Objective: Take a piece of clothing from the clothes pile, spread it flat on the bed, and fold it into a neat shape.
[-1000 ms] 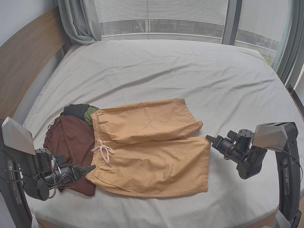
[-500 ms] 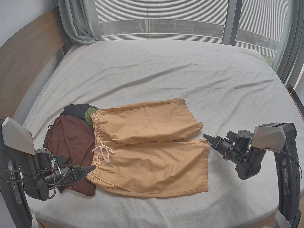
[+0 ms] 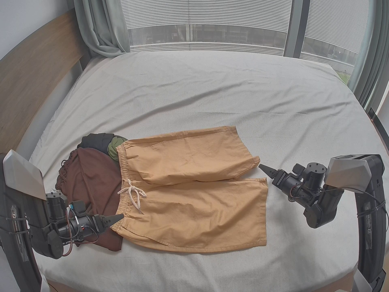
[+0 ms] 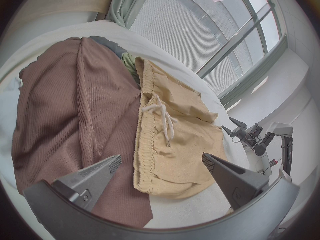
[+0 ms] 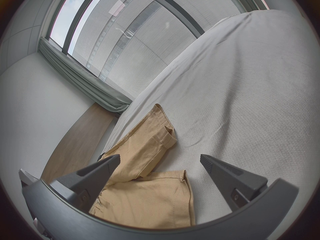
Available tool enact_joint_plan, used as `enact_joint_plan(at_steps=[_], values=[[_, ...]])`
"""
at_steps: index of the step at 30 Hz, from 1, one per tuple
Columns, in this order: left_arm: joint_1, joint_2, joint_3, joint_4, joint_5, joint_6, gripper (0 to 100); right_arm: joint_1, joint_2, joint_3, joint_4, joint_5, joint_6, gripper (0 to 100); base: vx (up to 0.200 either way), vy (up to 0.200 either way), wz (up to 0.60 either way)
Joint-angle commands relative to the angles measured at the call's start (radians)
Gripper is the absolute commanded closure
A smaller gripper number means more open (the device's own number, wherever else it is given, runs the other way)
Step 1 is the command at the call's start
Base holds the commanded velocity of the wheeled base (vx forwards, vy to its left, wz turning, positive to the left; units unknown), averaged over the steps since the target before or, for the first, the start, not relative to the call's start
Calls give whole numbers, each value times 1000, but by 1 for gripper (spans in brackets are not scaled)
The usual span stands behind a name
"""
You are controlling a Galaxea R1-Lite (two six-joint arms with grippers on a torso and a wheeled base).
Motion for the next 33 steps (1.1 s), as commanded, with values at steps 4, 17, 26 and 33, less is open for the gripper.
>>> enact_joint_plan(at_steps=[4, 17, 26, 33], values=[[-16, 47, 18, 0, 1, -7, 0, 1, -15, 5, 0, 0, -2, 0, 0, 0, 0], [-25, 91, -22, 0, 9, -7, 0, 7, -30, 14, 0, 0, -4, 0, 0, 0, 0], [-25, 108, -34, 0, 9, -7, 0, 8, -32, 14, 0, -1, -4, 0, 0, 0, 0], [-25, 108, -40, 0, 9, -9, 100, 8, -43, 30, 0, -1, -14, 0, 0, 0, 0]])
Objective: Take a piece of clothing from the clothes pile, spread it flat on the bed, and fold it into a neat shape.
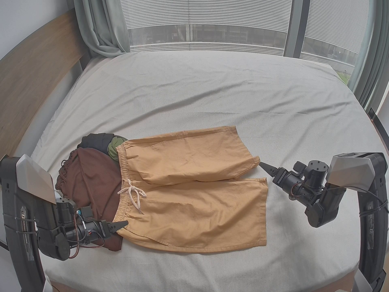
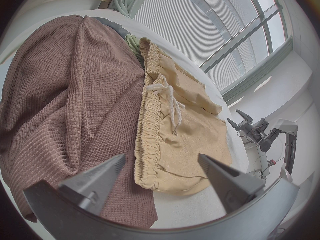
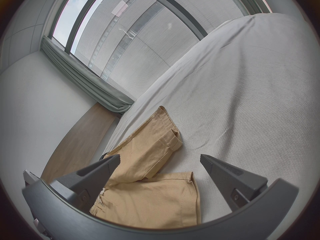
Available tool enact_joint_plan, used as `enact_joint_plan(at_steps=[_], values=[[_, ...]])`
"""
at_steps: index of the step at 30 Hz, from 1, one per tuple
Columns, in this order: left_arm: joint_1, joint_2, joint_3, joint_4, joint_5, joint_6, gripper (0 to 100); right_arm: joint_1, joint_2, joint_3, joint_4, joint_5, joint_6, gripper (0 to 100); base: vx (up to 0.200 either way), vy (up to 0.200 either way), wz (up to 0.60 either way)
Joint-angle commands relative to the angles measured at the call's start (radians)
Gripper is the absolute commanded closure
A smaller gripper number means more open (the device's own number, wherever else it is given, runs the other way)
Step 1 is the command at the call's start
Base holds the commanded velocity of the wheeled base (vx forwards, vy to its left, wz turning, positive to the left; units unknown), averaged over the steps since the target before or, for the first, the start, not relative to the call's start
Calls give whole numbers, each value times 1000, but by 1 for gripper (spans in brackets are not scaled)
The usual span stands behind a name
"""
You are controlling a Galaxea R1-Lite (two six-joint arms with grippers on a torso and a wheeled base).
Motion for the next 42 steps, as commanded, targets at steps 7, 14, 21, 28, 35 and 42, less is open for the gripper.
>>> enact_joint_plan(at_steps=[7, 14, 21, 28, 35, 42], values=[[0, 4, -2, 0, 0, -1, 100, 21, -14, 75, -1, 7, -77, 0, 0, 0, 0], [2, 2, -2, 0, 0, 4, 100, 67, -42, 224, 1, 11, -149, 0, 0, 0, 0], [0, 4, -10, 0, 0, 6, 100, 74, -13, 394, -1, 11, -236, 0, 0, 0, 0], [0, 4, -8, 0, 0, 6, 100, 71, 6, 466, 1, 33, -251, 0, 0, 0, 0], [-3, 4, -8, 0, 0, 6, 100, 96, 6, 526, 1, 77, -265, 0, 0, 0, 0], [-3, 4, -8, 0, 0, 6, 100, 124, 7, 549, 2, 91, -265, 0, 0, 0, 0]])
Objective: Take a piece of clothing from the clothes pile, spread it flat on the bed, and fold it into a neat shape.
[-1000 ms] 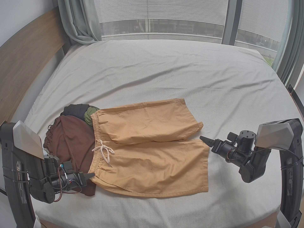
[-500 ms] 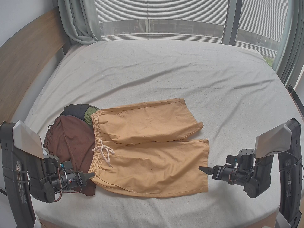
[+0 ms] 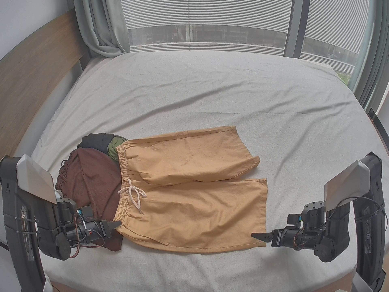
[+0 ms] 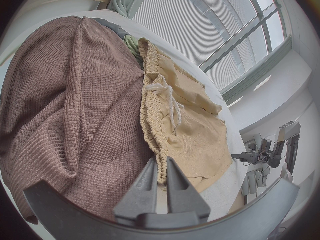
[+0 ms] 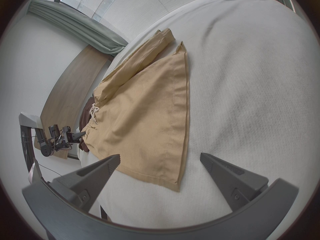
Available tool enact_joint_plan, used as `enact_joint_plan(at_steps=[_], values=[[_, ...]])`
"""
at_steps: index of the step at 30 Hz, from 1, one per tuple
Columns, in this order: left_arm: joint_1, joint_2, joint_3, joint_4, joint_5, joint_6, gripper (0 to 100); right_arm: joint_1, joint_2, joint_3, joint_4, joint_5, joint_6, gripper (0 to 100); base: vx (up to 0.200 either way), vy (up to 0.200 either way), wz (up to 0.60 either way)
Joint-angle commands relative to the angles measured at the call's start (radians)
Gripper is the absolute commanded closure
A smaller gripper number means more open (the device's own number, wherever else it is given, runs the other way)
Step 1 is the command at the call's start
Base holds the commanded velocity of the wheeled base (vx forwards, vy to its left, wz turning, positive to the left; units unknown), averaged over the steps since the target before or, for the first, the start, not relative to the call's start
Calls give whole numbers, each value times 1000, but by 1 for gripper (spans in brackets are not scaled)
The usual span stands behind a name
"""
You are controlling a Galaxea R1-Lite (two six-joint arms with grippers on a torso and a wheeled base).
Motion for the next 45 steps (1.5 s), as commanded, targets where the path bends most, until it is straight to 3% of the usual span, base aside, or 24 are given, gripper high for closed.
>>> enact_joint_plan(at_steps=[1, 18, 19, 45], values=[[0, 1, 0, -1, 0, -1, 100, 17, 9, 12, 3, 2, 0, 0, 0, 0, 0], [0, 2, 0, -1, -2, -1, 100, 30, 32, 10, 2, 45, 9, 0, 0, 0, 0], [0, 2, 0, -1, -2, -1, 100, 30, 32, 9, 2, 46, 9, 100, 0, 0, 0], [-2, -34, 61, -1, -9, 1, 100, 7, -30, 56, 2, 45, -1, 100, 0, 0, 0]])
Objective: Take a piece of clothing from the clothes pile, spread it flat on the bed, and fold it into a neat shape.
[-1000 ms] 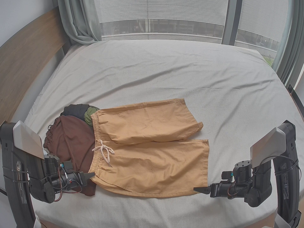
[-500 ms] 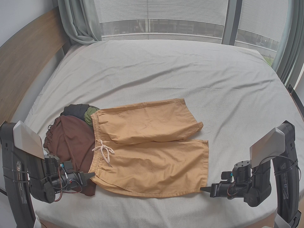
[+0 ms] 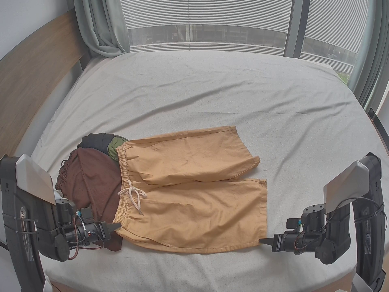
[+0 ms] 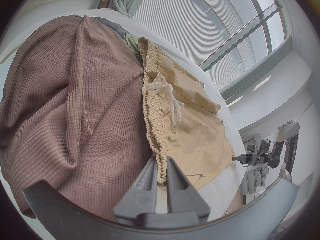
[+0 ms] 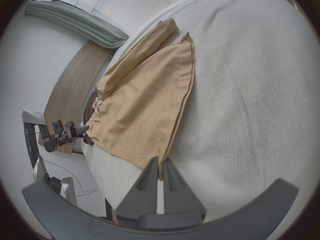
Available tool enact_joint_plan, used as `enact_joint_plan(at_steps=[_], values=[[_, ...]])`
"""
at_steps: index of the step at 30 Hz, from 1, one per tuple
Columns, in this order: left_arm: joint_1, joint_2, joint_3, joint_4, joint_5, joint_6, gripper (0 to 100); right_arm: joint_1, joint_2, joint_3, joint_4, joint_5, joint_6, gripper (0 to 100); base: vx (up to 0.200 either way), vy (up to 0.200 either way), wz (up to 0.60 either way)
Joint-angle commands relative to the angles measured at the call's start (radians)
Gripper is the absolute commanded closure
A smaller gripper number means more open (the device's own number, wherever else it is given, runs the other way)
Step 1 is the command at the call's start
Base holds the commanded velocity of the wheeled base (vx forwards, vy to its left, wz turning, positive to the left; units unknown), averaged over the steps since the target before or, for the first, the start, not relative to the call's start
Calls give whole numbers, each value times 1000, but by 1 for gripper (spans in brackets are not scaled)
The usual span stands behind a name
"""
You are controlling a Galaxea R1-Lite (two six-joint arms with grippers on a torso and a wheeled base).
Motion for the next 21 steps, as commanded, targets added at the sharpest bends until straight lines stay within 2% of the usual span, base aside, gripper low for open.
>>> enact_joint_plan(at_steps=[1, 7, 19, 21], values=[[0, -35, 44, 1, -4, -4, 100, -5, -31, 25, -1, 0, -3, 100, 0, 0, 0], [0, -109, 130, 2, -55, -8, 100, -19, -63, 83, 1, 0, -39, 100, 0, 0, 0], [-5, -121, 200, 2, -64, 1, 100, -11, -112, 154, 4, 0, -51, 100, 0, 0, 0], [-16, -129, 224, 2, -93, 1, 100, -9, -112, 171, 2, 0, -60, 100, 0, 0, 0]])
